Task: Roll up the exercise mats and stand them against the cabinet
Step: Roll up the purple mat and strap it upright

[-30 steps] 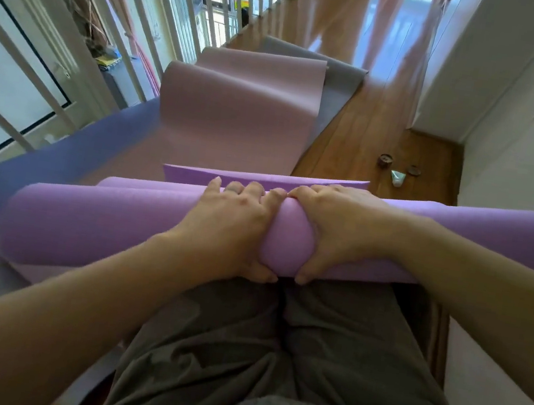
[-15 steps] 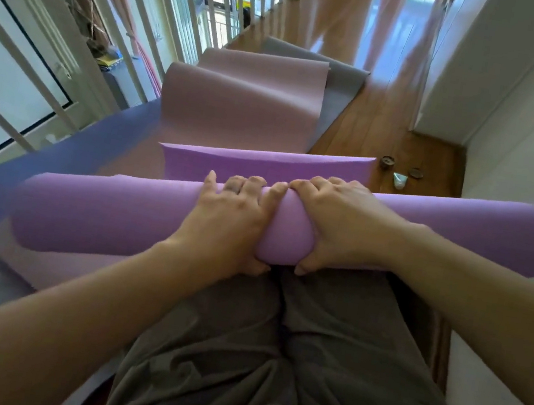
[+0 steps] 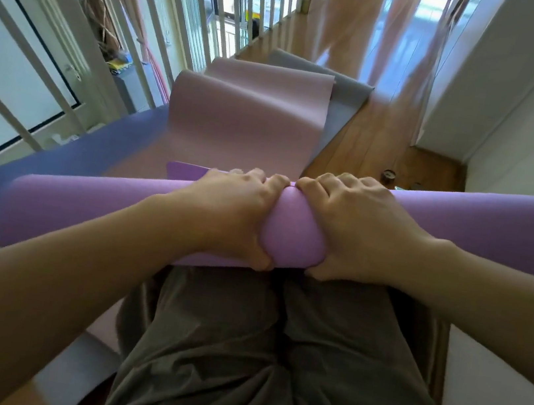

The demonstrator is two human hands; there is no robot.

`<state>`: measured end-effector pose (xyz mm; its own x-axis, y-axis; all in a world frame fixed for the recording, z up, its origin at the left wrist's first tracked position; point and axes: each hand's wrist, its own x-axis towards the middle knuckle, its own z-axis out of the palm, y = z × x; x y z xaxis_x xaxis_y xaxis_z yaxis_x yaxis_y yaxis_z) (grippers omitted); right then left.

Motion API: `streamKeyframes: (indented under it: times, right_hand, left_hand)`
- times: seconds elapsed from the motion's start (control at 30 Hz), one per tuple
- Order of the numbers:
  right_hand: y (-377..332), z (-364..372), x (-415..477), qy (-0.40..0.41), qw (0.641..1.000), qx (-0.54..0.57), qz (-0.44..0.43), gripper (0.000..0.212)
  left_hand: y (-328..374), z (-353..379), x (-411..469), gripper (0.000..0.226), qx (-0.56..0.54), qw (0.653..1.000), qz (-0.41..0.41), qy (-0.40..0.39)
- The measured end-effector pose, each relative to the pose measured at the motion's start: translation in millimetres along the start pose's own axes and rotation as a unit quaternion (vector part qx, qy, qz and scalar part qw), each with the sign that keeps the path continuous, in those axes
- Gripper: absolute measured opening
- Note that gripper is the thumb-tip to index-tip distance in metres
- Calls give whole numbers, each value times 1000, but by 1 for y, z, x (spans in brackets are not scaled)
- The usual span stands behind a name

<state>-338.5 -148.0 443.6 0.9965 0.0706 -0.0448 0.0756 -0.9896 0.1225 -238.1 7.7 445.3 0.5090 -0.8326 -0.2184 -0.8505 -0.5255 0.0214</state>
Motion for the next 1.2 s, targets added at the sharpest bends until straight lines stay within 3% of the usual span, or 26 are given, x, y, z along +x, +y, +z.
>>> streamKeyframes:
  times: [0.27, 0.47, 0.6, 0.83, 1.0, 1.07, 1.2]
  right_hand:
    - [-23, 15, -26, -82, 995, 59, -20, 100]
    - [-12, 19, -12, -95, 990, 104, -27, 103]
    - [2, 15, 9, -147, 977, 149, -31, 104]
    - [-2, 28, -8, -48, 995, 87, -14, 110]
    - [12, 17, 17, -116, 985, 128, -13, 110]
    - [14, 17, 21, -135, 983, 127, -18, 110]
    - [0, 30, 5, -40, 999, 20, -2, 112]
  left_hand:
    - [16, 23, -21, 103, -44, 996, 9, -76]
    - [31, 29, -32, 116, 99, 994, -19, -42]
    - [26, 31, -19, 112, 56, 998, -21, 6]
    - [6, 17, 4, 105, -45, 997, -13, -62]
    - [23, 36, -6, 113, 83, 996, -26, 21]
    - [23, 38, -4, 112, 78, 996, -27, 35]
    - [5, 28, 14, 113, 21, 1000, -14, 10]
